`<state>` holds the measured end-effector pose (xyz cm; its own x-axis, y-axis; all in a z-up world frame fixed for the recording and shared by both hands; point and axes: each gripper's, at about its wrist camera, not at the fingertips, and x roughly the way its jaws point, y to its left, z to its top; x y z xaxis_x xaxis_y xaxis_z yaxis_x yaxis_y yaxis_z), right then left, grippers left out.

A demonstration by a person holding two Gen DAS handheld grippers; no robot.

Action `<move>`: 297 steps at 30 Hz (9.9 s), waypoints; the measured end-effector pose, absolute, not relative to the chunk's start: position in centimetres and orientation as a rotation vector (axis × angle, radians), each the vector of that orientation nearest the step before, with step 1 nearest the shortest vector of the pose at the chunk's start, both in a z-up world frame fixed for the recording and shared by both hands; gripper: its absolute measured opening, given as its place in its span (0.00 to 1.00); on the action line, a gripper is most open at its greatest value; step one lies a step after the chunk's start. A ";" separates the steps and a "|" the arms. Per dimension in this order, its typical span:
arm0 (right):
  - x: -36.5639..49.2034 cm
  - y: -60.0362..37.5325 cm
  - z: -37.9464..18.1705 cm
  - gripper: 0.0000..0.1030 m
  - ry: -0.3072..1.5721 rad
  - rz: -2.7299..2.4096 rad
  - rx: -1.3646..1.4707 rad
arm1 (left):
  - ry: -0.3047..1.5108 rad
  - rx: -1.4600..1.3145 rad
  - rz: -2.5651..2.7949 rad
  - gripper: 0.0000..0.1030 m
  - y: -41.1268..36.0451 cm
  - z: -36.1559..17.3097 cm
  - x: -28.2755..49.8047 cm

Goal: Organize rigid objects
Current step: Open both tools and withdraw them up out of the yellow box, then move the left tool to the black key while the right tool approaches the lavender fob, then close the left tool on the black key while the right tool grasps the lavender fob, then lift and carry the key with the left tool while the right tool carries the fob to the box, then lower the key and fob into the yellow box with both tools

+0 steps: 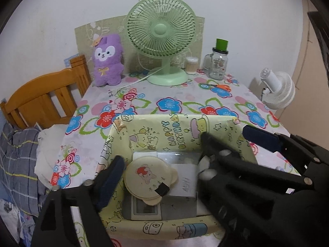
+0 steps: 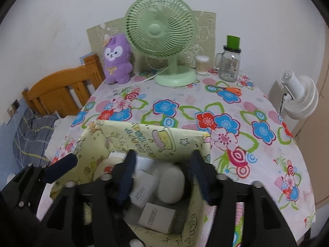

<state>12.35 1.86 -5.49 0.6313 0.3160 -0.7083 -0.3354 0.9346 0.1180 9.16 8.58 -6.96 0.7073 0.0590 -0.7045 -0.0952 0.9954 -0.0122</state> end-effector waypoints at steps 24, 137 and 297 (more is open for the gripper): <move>6.7 -3.7 -3.2 0.98 0.677 0.304 -0.079 | 0.751 -0.051 0.043 1.00 3.4 -5.9 5.2; 9.8 -21.0 -16.0 0.41 0.866 0.133 0.018 | 0.871 0.077 -0.193 0.84 -13.2 -16.3 9.0; 12.9 1.7 -4.5 0.41 0.752 0.397 -0.089 | 0.779 -0.073 0.078 0.31 8.5 -7.1 10.4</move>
<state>12.90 1.68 -4.55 0.6603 0.3188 -0.6800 -0.3817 0.9222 0.0617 10.37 8.49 -7.13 0.7090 0.0436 -0.7038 -0.0976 0.9945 -0.0367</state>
